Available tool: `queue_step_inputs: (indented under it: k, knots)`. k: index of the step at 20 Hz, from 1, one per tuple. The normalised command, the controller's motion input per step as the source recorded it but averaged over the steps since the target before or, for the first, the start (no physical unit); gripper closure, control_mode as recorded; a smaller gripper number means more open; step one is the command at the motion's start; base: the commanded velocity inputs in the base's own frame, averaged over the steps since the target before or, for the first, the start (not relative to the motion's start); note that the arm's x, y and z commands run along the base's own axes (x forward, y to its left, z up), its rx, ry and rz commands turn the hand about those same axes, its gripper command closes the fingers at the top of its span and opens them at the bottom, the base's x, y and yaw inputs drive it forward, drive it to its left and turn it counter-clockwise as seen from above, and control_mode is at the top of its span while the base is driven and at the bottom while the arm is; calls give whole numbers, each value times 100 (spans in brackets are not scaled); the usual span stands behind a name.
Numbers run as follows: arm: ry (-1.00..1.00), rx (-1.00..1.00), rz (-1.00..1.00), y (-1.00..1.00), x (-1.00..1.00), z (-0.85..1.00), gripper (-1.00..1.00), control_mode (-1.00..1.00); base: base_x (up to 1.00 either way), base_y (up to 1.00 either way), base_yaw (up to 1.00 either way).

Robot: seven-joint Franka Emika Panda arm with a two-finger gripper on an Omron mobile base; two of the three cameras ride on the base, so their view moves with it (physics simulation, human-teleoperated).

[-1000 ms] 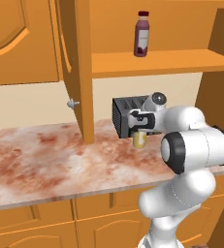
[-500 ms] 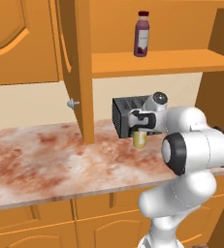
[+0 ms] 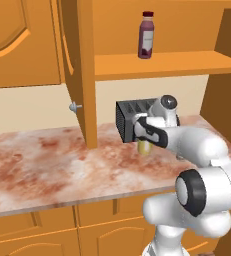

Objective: Sort all alcoholic drinks to one cabinet, and non-alcoholic drinks to the other.

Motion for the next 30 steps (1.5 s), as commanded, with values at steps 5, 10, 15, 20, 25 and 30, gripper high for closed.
queue_step_inputs:
  k: [5,10,15,20,25,30]
  knots:
    - [-5,-1,0,32,-44,100,100,-100,0,0,0]
    - [-5,0,0,28,-41,100,100,-100,0,0,0]
    - [-7,0,0,25,-33,100,100,-100,0,0,0]
    - [-12,-1,0,25,-24,83,100,-100,0,0,0]
    - [-21,-1,0,21,-28,37,100,-100,0,0,0]
    - [-16,0,0,7,-4,66,100,-100,0,0,0]
